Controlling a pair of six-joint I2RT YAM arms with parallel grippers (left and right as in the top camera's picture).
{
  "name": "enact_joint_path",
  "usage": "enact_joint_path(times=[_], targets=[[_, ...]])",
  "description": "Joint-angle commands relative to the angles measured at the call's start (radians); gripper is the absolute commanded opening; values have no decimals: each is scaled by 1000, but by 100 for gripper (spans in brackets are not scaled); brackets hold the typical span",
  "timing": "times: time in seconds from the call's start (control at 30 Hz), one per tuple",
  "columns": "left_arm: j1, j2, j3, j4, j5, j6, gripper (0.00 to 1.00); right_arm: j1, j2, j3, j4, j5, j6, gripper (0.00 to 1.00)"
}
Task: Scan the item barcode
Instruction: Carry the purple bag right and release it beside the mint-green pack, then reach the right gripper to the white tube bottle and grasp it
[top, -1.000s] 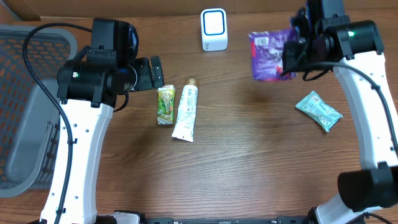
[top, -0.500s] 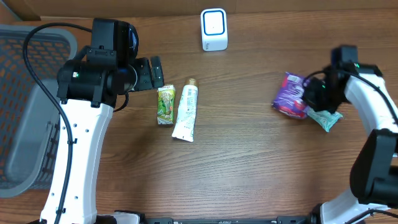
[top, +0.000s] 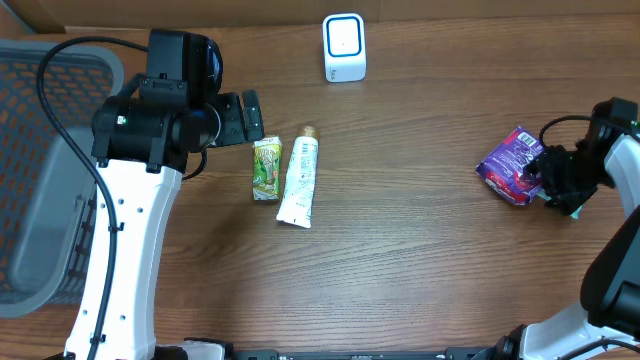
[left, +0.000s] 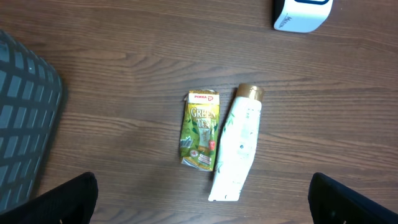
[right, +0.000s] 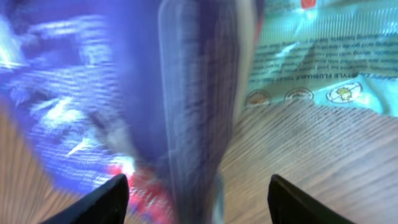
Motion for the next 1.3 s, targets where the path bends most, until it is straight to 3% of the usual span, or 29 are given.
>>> enact_joint_path(times=[0.0, 0.2, 0.33, 0.53, 0.67, 0.87, 1.07, 1.27], targets=[[4, 4, 18, 1, -13, -6, 100, 14, -12, 137, -77, -19, -35, 73], [4, 4, 18, 1, -13, -7, 100, 77, -12, 375, -275, -21, -106, 77], [4, 4, 18, 1, -13, -6, 100, 164, -12, 427, -262, -138, -127, 76], [4, 4, 18, 1, -13, -7, 100, 397, -10, 349, -66, -240, -120, 79], [4, 4, 18, 1, -13, -7, 100, 578, -10, 219, 146, -240, -32, 80], [4, 4, 18, 1, -13, -7, 100, 773, 14, 20, 531, -315, 99, 66], [4, 4, 18, 1, -13, -7, 99, 879, 113, 0, 692, -324, 152, 59], [4, 4, 18, 1, -13, -7, 100, 888, 203, 0, 749, -376, 167, 54]])
